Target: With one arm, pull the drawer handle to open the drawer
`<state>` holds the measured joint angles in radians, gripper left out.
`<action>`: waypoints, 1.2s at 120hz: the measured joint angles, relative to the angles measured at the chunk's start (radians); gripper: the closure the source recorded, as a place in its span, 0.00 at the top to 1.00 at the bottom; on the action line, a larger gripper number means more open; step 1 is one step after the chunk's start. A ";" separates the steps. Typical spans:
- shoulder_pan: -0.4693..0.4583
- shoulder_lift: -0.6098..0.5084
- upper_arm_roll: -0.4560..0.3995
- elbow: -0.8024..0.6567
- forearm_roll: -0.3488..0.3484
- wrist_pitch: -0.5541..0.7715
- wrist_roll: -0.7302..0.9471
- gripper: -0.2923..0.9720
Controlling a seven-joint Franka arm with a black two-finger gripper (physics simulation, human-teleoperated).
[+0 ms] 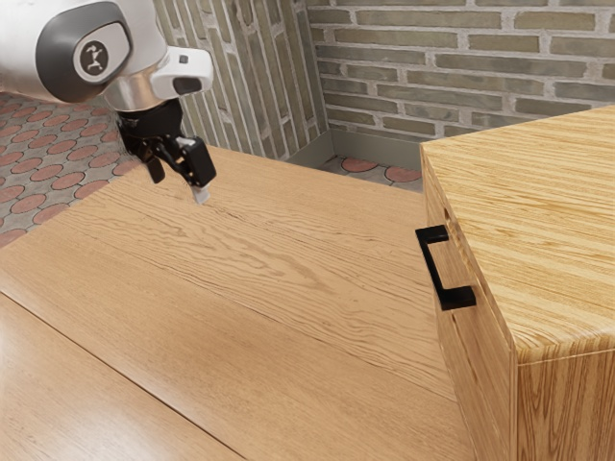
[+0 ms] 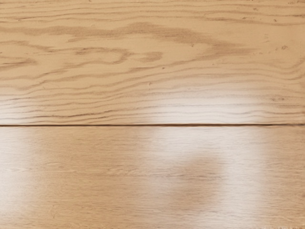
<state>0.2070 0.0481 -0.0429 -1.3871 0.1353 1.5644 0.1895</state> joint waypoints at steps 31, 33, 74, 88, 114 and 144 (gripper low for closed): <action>-0.024 -0.042 -0.003 0.184 -0.018 -0.001 0.037 0.77; -0.023 -0.042 -0.002 0.189 -0.021 -0.002 0.039 0.77; 0.000 -0.023 -0.003 0.172 -0.076 -0.003 0.077 0.77; 0.001 -0.025 -0.001 0.138 -0.106 -0.015 0.080 0.77; -0.041 -0.023 -0.010 0.042 -0.167 -0.042 -0.129 0.77; -0.192 -0.065 -0.005 -0.148 -0.305 0.107 -0.502 0.77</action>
<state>0.0155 -0.0166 -0.0475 -1.5349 -0.1702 1.6709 -0.3125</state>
